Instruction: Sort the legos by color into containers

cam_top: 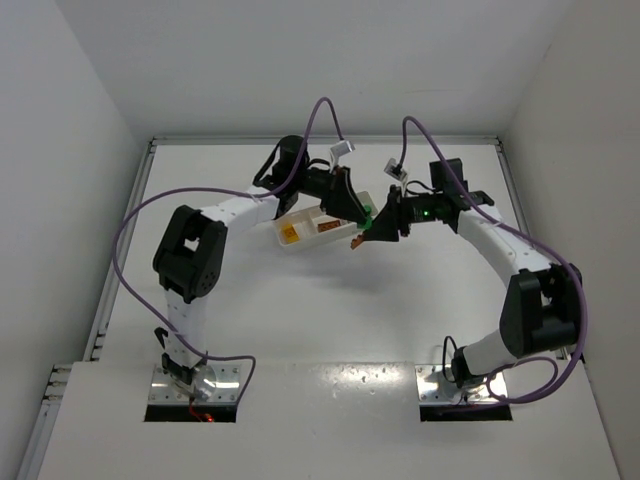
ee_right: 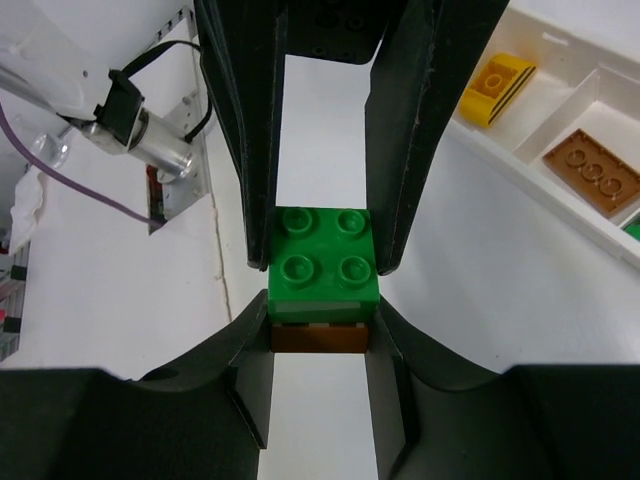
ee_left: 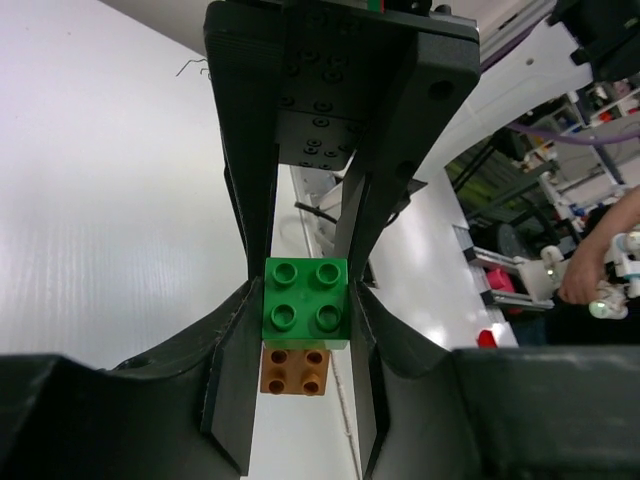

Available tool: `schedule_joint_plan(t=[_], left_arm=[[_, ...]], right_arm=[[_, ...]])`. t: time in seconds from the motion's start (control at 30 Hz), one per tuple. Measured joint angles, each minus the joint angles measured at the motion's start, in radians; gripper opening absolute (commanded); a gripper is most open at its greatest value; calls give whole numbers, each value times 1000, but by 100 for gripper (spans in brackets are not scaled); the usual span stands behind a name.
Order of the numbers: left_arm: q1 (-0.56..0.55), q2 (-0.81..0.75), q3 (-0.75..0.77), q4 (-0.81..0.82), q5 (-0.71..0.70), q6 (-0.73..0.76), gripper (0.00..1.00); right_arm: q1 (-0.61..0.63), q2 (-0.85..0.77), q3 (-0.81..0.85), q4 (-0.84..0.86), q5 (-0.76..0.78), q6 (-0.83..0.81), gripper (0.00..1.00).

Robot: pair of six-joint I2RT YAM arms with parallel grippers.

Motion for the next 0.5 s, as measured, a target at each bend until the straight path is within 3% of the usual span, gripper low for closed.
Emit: schedule_joint_plan(t=[0.2, 0.5], left_arm=[[14, 99, 124, 110, 44, -134, 5], [69, 129, 207, 151, -33, -136, 5]], right_arm=[[-14, -15, -12, 41, 32, -15, 0], [-13, -25, -66, -38, 45, -48, 0]])
